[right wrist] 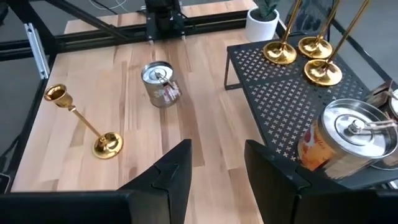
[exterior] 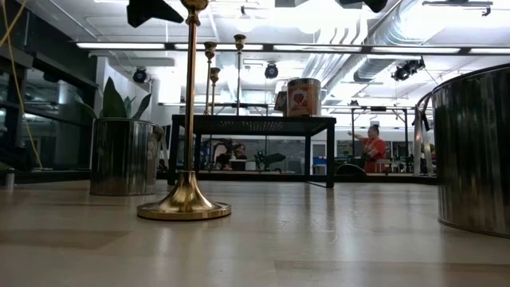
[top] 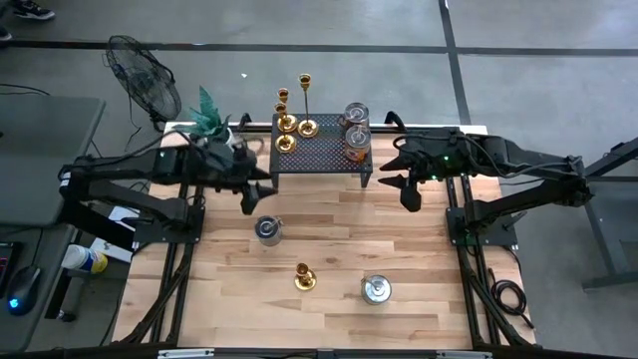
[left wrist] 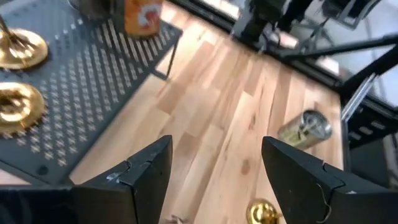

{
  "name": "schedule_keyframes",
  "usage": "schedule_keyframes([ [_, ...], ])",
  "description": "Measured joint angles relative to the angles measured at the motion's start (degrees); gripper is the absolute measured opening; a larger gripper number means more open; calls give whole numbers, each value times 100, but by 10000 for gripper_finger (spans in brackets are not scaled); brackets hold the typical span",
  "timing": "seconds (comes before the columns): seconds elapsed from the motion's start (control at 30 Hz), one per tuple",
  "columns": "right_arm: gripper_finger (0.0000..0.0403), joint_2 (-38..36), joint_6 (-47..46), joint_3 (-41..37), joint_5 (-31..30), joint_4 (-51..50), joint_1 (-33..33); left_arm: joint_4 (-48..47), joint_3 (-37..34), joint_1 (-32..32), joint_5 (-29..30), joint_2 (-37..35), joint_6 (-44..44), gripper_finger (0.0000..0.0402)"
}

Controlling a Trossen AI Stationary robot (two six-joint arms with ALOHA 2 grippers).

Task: Pick & Place candle stick holders
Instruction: Put the gold candle holder on the shelf

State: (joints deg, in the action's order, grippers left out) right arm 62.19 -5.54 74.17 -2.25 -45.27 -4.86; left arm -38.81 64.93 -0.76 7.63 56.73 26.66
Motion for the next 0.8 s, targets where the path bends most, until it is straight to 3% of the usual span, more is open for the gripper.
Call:
schedule_keyframes([
  [0.17, 140, 0, 0, 0, 29, -47, 2, -7, 0, 853, 501, 215, 452, 243],
  [0.37, 140, 0, 2, 2, 279, -47, 4, 79, 0, 1635, 605, 516, 610, 243],
  [0.8, 140, -2, -51, 0, 914, -640, 4, 328, -2, 2232, 183, 1346, 365, 243],
])
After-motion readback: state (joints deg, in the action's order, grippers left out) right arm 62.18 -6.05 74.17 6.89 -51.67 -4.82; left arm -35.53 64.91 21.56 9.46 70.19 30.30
